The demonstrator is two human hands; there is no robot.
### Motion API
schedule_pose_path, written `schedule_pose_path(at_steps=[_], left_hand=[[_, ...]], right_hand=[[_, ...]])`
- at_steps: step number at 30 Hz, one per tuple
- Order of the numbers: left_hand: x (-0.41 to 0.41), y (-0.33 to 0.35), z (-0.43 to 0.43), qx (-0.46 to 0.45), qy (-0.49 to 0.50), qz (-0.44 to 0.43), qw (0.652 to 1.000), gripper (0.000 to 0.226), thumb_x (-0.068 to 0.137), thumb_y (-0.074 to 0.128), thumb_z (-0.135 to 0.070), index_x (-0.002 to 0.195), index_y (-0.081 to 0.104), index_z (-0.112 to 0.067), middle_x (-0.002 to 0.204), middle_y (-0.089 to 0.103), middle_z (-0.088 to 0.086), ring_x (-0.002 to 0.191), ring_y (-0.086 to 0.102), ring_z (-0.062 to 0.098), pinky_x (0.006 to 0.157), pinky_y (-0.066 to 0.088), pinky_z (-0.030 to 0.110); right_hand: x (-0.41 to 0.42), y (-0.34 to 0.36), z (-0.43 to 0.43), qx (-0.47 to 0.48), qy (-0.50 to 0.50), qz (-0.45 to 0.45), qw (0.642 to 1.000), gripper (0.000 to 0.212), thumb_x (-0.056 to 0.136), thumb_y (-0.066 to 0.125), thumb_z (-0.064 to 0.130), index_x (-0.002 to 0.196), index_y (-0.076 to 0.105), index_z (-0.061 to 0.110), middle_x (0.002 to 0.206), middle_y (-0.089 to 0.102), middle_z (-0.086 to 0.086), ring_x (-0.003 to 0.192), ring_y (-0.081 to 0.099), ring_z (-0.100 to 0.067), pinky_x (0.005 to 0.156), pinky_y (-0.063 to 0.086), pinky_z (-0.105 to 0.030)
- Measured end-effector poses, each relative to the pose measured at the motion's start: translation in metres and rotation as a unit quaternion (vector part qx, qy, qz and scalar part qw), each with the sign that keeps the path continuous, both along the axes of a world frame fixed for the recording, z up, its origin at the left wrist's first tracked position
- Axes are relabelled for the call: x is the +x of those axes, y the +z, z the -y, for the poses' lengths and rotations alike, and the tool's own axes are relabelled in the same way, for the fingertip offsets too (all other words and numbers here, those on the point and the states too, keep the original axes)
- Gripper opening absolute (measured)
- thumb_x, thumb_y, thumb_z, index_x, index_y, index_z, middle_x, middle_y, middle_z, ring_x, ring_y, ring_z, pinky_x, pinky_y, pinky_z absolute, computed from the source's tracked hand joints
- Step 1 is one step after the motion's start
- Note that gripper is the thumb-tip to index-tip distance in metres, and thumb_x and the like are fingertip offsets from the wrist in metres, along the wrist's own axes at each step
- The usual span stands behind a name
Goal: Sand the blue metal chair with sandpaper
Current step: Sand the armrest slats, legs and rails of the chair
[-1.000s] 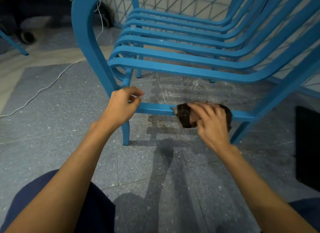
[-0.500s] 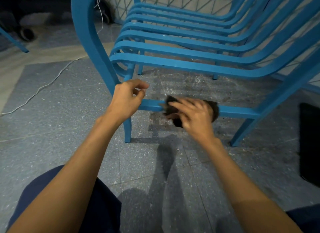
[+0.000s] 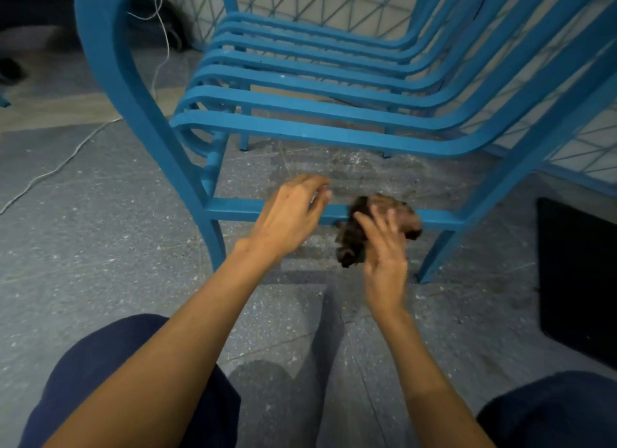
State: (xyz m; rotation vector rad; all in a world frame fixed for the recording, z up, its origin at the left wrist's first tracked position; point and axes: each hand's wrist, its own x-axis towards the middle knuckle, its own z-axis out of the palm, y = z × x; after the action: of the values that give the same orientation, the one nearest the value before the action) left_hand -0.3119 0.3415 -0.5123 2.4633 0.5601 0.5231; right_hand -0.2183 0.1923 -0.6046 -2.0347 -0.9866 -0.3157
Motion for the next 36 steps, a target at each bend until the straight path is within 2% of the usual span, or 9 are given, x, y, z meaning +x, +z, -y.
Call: schedule_pose_path(at_steps=[5, 8, 12, 15, 19, 22, 25, 31, 36], left_hand=[[0.019, -0.011, 0.019, 0.024, -0.042, -0.063, 0.997, 0.040, 0.096, 0.050, -0.028, 0.134, 0.049, -0.015, 0.131, 0.053, 0.005, 0.114, 0.055, 0.029, 0.098, 0.043, 0.046], [0.026, -0.019, 0.023, 0.054, -0.040, -0.074, 0.995, 0.038, 0.095, 0.050, -0.027, 0.131, 0.052, -0.018, 0.127, 0.056, 0.002, 0.113, 0.056, 0.027, 0.099, 0.040, 0.047], [0.033, -0.022, 0.022, 0.088, -0.032, -0.067, 0.993, 0.031, 0.091, 0.048, -0.014, 0.120, 0.059, -0.019, 0.119, 0.063, 0.004, 0.109, 0.059, 0.030, 0.094, 0.043, 0.044], [0.036, -0.023, 0.015, 0.072, -0.033, -0.063, 0.995, 0.029, 0.093, 0.052, -0.028, 0.121, 0.059, -0.025, 0.120, 0.064, 0.000, 0.109, 0.059, 0.028, 0.092, 0.046, 0.047], [0.050, -0.024, 0.023, 0.077, -0.062, -0.102, 0.990, 0.039, 0.088, 0.055, -0.049, 0.121, 0.057, -0.029, 0.117, 0.064, -0.004, 0.105, 0.060, 0.024, 0.093, 0.041, 0.040], [0.085, -0.018, 0.041, 0.070, -0.101, -0.121, 0.985, 0.041, 0.091, 0.050, -0.049, 0.123, 0.057, -0.024, 0.118, 0.063, 0.001, 0.107, 0.058, 0.025, 0.090, 0.042, 0.038], [0.126, -0.015, 0.058, 0.059, -0.156, -0.146, 0.975, 0.038, 0.094, 0.047, -0.045, 0.121, 0.058, -0.020, 0.117, 0.064, 0.003, 0.104, 0.059, 0.025, 0.085, 0.048, 0.038], [0.162, -0.025, 0.071, 0.087, -0.249, -0.174, 0.949, 0.036, 0.100, 0.027, -0.045, 0.088, 0.050, -0.019, 0.075, 0.059, 0.005, 0.066, 0.057, 0.021, 0.065, 0.051, 0.044], [0.162, -0.031, 0.067, 0.116, -0.281, -0.163, 0.939, 0.045, 0.095, 0.032, -0.053, 0.114, 0.052, -0.018, 0.082, 0.062, 0.004, 0.064, 0.058, 0.015, 0.058, 0.048, 0.033]], right_hand=[[0.042, 0.017, 0.008, 0.235, -0.205, -0.202, 0.928, 0.043, 0.094, 0.050, 0.001, 0.134, 0.053, 0.014, 0.148, 0.039, -0.010, 0.143, 0.026, -0.022, 0.112, 0.022, -0.012], [0.016, 0.023, -0.015, 0.271, -0.203, -0.237, 0.911, 0.044, 0.094, 0.052, 0.005, 0.135, 0.052, 0.020, 0.148, 0.037, -0.001, 0.144, 0.021, -0.014, 0.114, 0.026, -0.023], [-0.036, 0.016, -0.034, 0.241, -0.029, -0.251, 0.937, 0.051, 0.095, 0.045, -0.005, 0.134, 0.049, 0.027, 0.147, 0.038, 0.009, 0.144, 0.014, -0.003, 0.113, 0.019, -0.013], [-0.030, 0.021, -0.012, 0.281, -0.017, -0.309, 0.908, 0.048, 0.094, 0.045, -0.007, 0.129, 0.056, 0.024, 0.136, 0.053, 0.013, 0.136, 0.038, -0.003, 0.110, 0.035, -0.023], [0.018, 0.049, 0.034, 0.287, -0.098, -0.282, 0.910, 0.029, 0.095, 0.051, 0.011, 0.121, 0.062, 0.015, 0.111, 0.066, 0.006, 0.102, 0.059, 0.004, 0.091, 0.044, -0.012], [0.073, 0.077, 0.074, 0.284, -0.154, -0.291, 0.901, 0.019, 0.087, 0.053, 0.033, 0.101, 0.065, 0.029, 0.099, 0.072, -0.003, 0.097, 0.066, -0.021, 0.093, 0.051, -0.041], [0.114, 0.107, 0.114, 0.203, -0.171, -0.344, 0.901, 0.014, 0.087, 0.054, 0.028, 0.088, 0.067, 0.023, 0.090, 0.073, -0.003, 0.092, 0.068, -0.023, 0.092, 0.051, -0.050], [0.149, 0.137, 0.132, 0.159, -0.085, -0.314, 0.932, 0.017, 0.096, 0.051, 0.021, 0.104, 0.065, 0.019, 0.096, 0.072, 0.000, 0.094, 0.068, -0.017, 0.090, 0.052, -0.042], [0.141, 0.127, 0.117, 0.297, -0.035, -0.271, 0.915, 0.021, 0.098, 0.049, 0.016, 0.114, 0.061, 0.017, 0.098, 0.070, 0.001, 0.098, 0.067, -0.017, 0.090, 0.052, -0.036]])
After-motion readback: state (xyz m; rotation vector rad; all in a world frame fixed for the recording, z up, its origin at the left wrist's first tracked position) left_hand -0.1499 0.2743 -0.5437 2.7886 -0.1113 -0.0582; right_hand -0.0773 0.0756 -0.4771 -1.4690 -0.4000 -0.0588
